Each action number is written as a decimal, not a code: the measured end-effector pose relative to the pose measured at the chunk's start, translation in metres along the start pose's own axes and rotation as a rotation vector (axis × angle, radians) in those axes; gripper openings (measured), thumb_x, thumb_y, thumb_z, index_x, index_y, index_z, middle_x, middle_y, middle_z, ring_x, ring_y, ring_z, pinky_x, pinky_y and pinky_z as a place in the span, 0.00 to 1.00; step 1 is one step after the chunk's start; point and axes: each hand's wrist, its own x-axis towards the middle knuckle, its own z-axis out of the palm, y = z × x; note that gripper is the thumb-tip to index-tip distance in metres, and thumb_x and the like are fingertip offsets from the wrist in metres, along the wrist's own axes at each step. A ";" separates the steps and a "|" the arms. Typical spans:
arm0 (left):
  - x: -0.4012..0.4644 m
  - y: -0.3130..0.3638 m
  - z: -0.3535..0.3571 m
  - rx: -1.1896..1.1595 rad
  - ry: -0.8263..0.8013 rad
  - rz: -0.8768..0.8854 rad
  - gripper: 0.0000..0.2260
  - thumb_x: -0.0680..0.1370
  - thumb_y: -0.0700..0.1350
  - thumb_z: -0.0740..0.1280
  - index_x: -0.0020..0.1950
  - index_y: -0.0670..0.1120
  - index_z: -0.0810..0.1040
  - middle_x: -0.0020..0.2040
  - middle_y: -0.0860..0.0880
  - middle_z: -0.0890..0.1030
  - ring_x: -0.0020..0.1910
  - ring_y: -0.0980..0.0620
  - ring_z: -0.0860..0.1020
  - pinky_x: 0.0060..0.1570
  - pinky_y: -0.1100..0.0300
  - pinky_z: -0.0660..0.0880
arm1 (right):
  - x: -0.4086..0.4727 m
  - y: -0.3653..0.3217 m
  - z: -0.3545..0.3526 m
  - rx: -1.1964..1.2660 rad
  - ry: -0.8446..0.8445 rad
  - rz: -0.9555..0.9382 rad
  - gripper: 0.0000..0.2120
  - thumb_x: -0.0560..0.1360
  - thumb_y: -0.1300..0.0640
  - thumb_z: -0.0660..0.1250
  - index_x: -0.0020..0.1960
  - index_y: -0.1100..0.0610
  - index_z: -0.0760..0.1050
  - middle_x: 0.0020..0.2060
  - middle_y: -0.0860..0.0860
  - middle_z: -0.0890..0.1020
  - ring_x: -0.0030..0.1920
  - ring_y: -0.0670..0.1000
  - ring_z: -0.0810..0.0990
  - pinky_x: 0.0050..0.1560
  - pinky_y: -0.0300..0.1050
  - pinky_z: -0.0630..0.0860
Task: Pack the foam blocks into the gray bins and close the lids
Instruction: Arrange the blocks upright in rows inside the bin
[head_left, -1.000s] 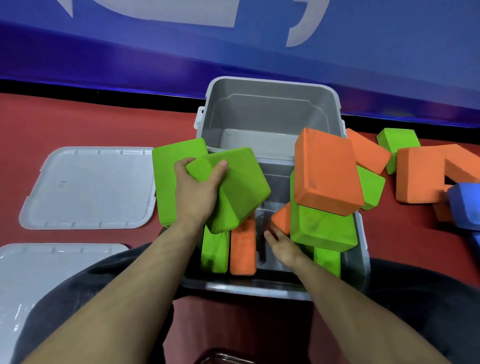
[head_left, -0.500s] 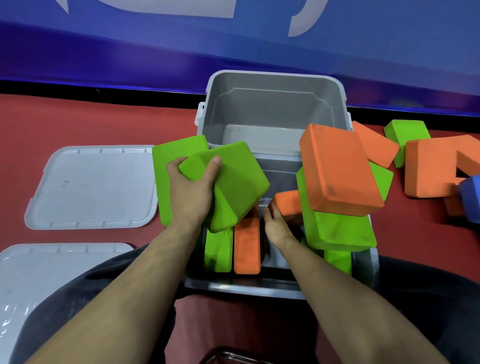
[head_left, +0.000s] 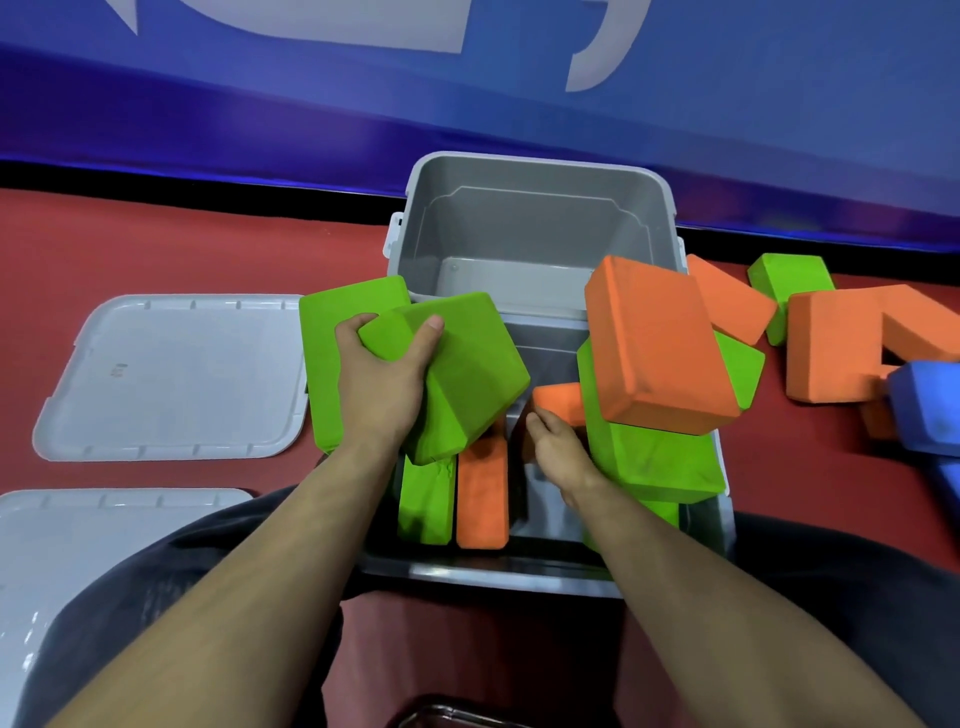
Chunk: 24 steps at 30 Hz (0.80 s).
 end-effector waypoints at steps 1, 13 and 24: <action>-0.001 0.002 -0.001 0.005 -0.002 0.006 0.30 0.71 0.59 0.78 0.66 0.52 0.68 0.51 0.61 0.79 0.51 0.63 0.79 0.59 0.54 0.78 | -0.008 -0.003 -0.002 0.004 0.016 -0.018 0.19 0.85 0.55 0.58 0.74 0.61 0.71 0.71 0.54 0.75 0.72 0.51 0.71 0.74 0.44 0.63; -0.044 0.023 -0.005 0.202 -0.220 0.013 0.43 0.65 0.72 0.74 0.72 0.52 0.66 0.58 0.54 0.78 0.57 0.52 0.78 0.63 0.54 0.73 | -0.117 -0.108 -0.040 0.116 -0.229 -0.311 0.23 0.84 0.49 0.61 0.78 0.50 0.64 0.68 0.41 0.73 0.54 0.22 0.73 0.55 0.24 0.73; -0.072 0.017 0.008 -0.081 -0.758 -0.164 0.13 0.84 0.52 0.63 0.63 0.48 0.81 0.57 0.47 0.86 0.58 0.46 0.83 0.59 0.49 0.80 | -0.142 -0.089 -0.072 0.239 -0.229 -0.272 0.28 0.76 0.45 0.72 0.74 0.48 0.71 0.60 0.45 0.84 0.60 0.48 0.83 0.66 0.56 0.77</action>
